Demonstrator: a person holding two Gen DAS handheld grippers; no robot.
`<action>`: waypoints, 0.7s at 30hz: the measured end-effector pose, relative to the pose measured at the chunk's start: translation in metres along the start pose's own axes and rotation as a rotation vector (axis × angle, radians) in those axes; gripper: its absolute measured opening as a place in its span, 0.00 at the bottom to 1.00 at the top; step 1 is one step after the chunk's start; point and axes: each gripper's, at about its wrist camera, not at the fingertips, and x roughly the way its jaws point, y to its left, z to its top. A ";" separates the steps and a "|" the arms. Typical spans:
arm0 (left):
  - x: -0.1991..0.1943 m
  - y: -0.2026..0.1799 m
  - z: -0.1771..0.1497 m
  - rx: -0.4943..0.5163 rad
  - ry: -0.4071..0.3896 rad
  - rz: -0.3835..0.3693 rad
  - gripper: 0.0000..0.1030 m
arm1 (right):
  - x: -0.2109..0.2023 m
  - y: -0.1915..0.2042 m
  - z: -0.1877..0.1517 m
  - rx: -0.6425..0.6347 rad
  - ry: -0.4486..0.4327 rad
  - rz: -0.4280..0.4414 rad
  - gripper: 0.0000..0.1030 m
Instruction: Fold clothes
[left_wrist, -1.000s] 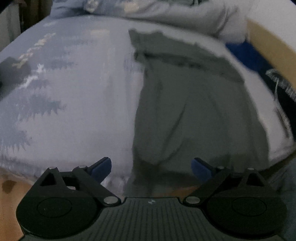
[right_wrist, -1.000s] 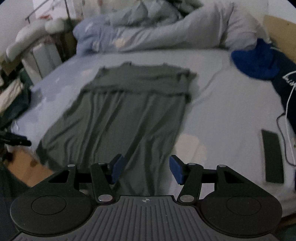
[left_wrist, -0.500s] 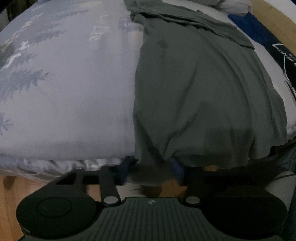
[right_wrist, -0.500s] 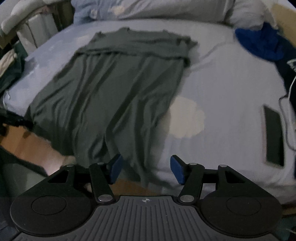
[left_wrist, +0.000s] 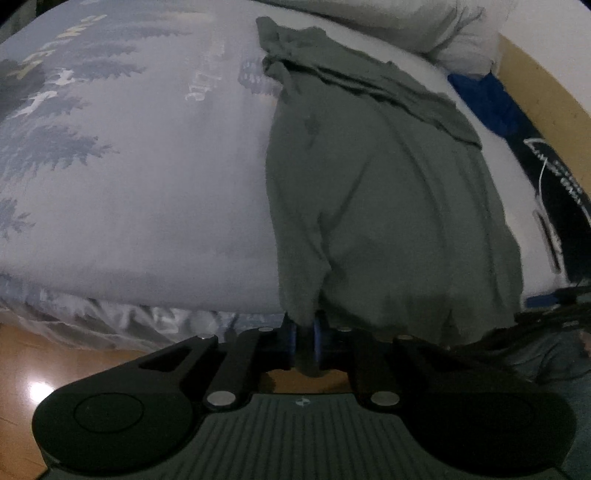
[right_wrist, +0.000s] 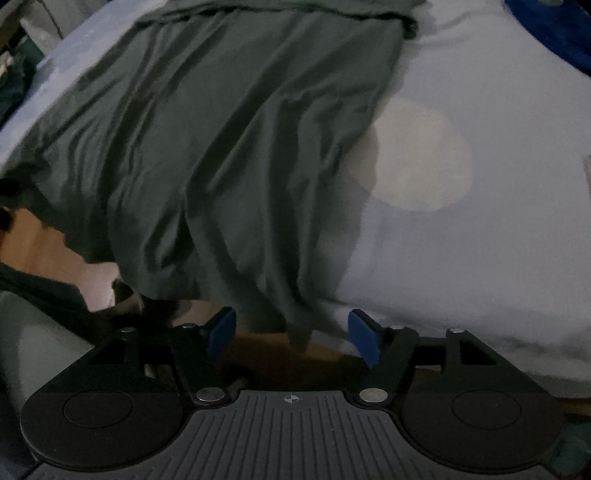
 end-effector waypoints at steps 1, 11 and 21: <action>-0.006 0.001 -0.003 -0.005 -0.003 -0.005 0.11 | 0.005 0.001 0.000 0.001 0.013 -0.007 0.62; -0.017 0.002 -0.007 -0.042 -0.027 -0.074 0.10 | 0.014 0.016 -0.007 -0.039 0.000 -0.034 0.03; -0.062 -0.001 -0.007 -0.127 -0.183 -0.179 0.10 | -0.071 0.010 -0.025 -0.009 -0.178 -0.016 0.03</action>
